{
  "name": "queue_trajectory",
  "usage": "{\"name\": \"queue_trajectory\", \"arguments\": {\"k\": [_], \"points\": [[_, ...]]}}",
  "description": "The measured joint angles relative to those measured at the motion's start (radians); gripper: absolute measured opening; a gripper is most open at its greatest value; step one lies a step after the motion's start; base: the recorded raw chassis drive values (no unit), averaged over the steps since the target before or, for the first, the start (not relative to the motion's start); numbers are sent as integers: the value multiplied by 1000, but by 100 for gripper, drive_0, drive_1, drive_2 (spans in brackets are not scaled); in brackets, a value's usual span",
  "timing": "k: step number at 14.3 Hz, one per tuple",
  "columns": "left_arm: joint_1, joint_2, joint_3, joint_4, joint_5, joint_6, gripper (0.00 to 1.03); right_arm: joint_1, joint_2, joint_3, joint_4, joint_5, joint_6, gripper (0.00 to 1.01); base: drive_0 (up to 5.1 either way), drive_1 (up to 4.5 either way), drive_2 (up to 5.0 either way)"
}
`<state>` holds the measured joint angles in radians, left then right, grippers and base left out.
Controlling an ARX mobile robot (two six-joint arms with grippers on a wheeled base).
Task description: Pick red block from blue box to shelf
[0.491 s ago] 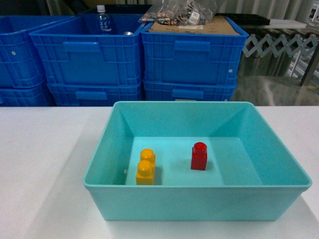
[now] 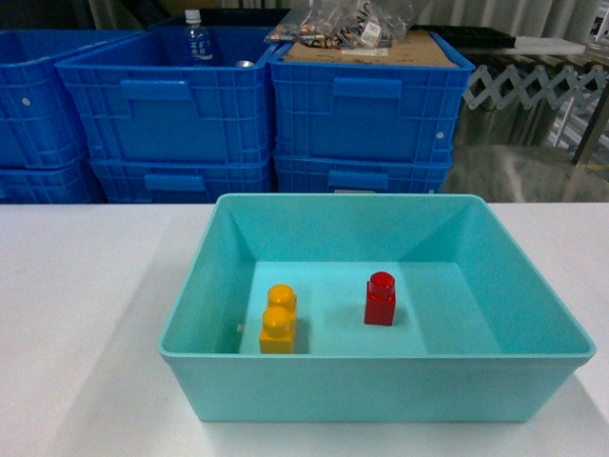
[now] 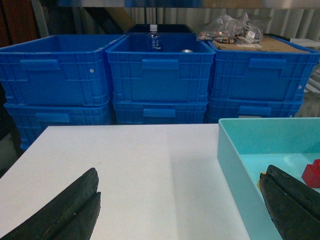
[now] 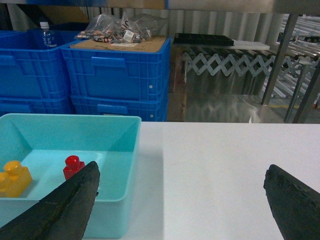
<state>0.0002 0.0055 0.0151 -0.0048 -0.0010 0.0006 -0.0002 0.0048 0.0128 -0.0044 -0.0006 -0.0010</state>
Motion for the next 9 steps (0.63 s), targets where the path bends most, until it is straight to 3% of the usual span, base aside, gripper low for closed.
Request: {"name": "queue_trajectory", "arguments": {"k": [9], "points": [[0,0,0,0,0,0,98,0,0,0,0,0,0,98,0,0,0]]}}
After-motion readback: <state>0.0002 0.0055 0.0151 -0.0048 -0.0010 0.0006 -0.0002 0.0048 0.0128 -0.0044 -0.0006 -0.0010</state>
